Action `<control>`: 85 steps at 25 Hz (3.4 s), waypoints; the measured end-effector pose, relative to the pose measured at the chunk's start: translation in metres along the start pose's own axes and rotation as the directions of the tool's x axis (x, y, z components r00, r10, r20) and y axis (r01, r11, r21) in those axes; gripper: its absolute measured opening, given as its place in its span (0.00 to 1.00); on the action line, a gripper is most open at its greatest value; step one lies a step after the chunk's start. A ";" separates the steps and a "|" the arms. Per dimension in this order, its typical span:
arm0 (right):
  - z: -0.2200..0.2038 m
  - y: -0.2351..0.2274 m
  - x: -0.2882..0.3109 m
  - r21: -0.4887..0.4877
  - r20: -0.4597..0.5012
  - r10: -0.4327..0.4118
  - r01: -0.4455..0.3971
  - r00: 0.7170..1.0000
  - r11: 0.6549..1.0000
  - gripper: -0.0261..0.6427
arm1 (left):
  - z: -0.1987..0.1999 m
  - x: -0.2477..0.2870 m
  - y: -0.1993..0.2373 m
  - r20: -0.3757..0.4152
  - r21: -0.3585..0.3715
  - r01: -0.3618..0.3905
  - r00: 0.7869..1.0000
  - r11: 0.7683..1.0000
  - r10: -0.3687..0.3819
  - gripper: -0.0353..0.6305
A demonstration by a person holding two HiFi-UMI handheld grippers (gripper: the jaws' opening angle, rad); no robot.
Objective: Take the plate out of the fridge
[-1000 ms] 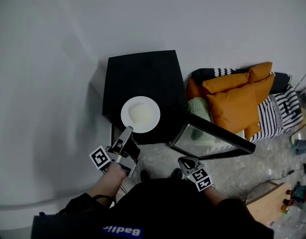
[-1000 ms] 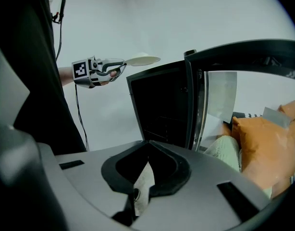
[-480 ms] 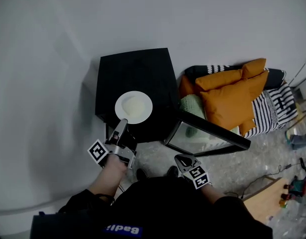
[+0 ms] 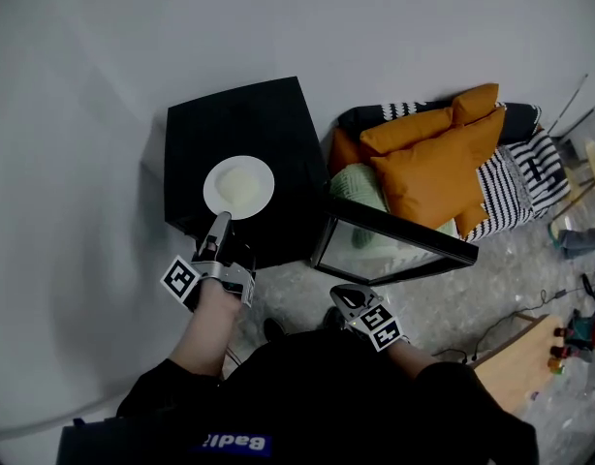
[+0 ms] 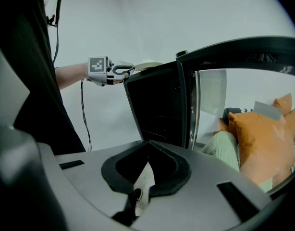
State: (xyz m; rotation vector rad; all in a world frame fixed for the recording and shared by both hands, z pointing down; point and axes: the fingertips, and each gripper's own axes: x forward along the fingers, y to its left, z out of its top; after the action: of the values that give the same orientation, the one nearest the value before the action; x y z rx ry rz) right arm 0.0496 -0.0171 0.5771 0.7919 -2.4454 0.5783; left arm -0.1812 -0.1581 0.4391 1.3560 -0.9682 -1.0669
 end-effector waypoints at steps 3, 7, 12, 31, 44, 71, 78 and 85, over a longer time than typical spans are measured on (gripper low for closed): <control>-0.004 0.000 -0.001 0.006 0.001 -0.002 0.002 1.000 1.000 0.05 | -0.002 0.008 0.004 0.000 0.003 -0.007 1.000 1.000 0.007 0.09; -0.005 -0.001 -0.001 0.004 0.002 -0.001 0.001 1.000 1.000 0.05 | 0.001 0.015 0.009 0.010 0.016 -0.021 1.000 1.000 0.021 0.09; -0.005 0.000 -0.004 0.003 0.012 0.006 -0.006 1.000 1.000 0.05 | 0.000 0.020 0.015 0.026 0.004 -0.024 0.999 1.000 0.024 0.09; 0.000 0.008 0.000 -0.022 0.016 0.035 -0.035 0.999 0.999 0.05 | -0.004 0.005 0.009 -0.019 0.009 0.046 0.999 0.999 -0.046 0.21; 0.061 0.024 -0.008 -0.036 0.126 0.111 -0.107 0.986 0.994 0.05 | -0.065 -0.049 -0.018 -0.223 0.244 0.078 0.975 0.967 -0.022 0.21; 0.146 0.083 -0.037 -0.151 0.306 0.277 -0.241 0.911 0.959 0.05 | -0.169 -0.117 -0.037 -0.574 0.792 0.496 0.804 0.357 0.155 0.06; 0.147 0.089 -0.041 -0.156 0.303 0.298 -0.261 0.905 0.953 0.05 | -0.174 -0.119 -0.039 -0.581 0.788 0.505 0.799 0.353 0.156 0.06; 0.145 0.090 -0.040 -0.167 0.316 0.314 -0.274 0.895 0.947 0.05 | -0.177 -0.121 -0.040 -0.588 0.786 0.513 0.793 0.346 0.159 0.06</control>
State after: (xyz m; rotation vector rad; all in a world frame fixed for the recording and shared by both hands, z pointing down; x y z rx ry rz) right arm -0.0262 -0.0102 0.4187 0.5059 -2.9195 0.4239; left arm -0.0431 0.0067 0.4051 2.6363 -0.9476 -0.0190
